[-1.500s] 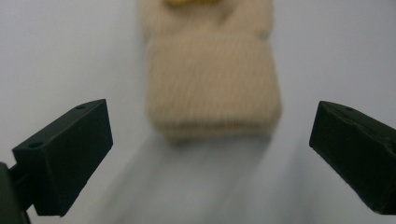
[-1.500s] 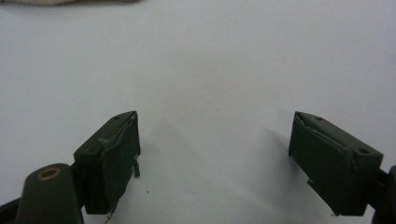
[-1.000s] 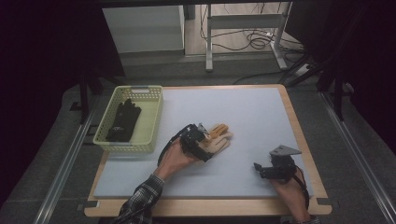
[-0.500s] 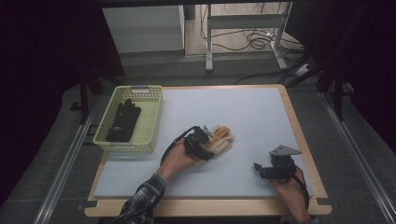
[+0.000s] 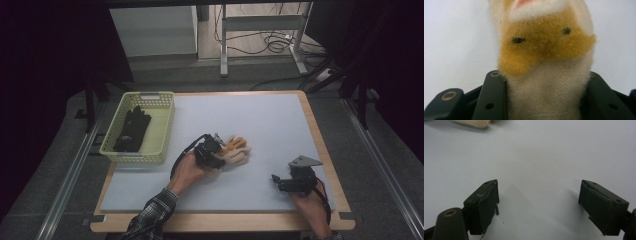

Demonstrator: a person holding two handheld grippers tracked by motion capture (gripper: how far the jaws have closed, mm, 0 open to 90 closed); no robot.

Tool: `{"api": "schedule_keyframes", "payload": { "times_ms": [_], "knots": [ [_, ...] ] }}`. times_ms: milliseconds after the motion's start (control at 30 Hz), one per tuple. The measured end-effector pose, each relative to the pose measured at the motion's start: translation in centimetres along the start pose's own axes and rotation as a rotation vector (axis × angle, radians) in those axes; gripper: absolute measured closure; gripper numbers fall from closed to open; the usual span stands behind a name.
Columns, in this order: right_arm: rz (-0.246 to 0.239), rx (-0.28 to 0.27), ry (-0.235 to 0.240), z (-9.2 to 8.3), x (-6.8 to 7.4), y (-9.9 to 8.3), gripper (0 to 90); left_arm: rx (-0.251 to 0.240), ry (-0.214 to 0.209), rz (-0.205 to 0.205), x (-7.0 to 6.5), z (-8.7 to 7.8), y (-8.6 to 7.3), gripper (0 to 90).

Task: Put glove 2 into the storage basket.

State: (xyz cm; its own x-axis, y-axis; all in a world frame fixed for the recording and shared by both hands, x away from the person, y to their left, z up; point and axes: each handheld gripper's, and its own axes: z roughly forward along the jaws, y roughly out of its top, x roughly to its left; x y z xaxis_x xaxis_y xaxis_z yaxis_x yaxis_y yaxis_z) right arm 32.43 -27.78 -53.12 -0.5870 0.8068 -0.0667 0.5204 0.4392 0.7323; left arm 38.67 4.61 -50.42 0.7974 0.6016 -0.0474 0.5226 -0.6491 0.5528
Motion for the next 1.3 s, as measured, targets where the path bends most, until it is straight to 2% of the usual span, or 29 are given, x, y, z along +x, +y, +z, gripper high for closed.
{"api": "schedule_keyframes", "payload": {
  "times_ms": [167, 267, 633, 1000, 1067, 1167, 1300],
  "knots": [
    [-0.002, -0.001, -0.002, 0.0, 0.0, 0.0, 16.2, -0.010, 0.022, -0.007, 0.2, -1.1, 0.3, 58.0],
    [-0.001, 0.000, -0.001, 0.0, 0.0, 0.0, 16.2, -0.019, 0.031, -0.024, 0.6, -2.0, 0.5, 57.9],
    [-0.002, -0.004, -0.002, 0.0, 0.0, 0.0, 16.2, -0.050, 0.081, -0.079, 2.5, -6.0, 0.8, 57.2],
    [-0.001, -0.003, -0.001, 0.0, 0.0, 0.0, 16.2, -0.068, 0.171, -0.144, 5.4, -10.9, 0.3, 56.9],
    [-0.001, -0.003, -0.001, 0.0, 0.0, 0.0, 16.2, -0.070, 0.184, -0.151, 5.8, -11.3, 0.2, 56.8],
    [-0.001, -0.003, -0.001, 0.0, 0.0, 0.0, 16.3, -0.073, 0.232, -0.185, 7.4, -12.9, -0.6, 56.7],
    [0.001, -0.002, 0.000, 0.0, 0.0, 0.0, 16.2, -0.078, 0.266, -0.235, 9.0, -14.1, -1.7, 56.5]
  ]
}}
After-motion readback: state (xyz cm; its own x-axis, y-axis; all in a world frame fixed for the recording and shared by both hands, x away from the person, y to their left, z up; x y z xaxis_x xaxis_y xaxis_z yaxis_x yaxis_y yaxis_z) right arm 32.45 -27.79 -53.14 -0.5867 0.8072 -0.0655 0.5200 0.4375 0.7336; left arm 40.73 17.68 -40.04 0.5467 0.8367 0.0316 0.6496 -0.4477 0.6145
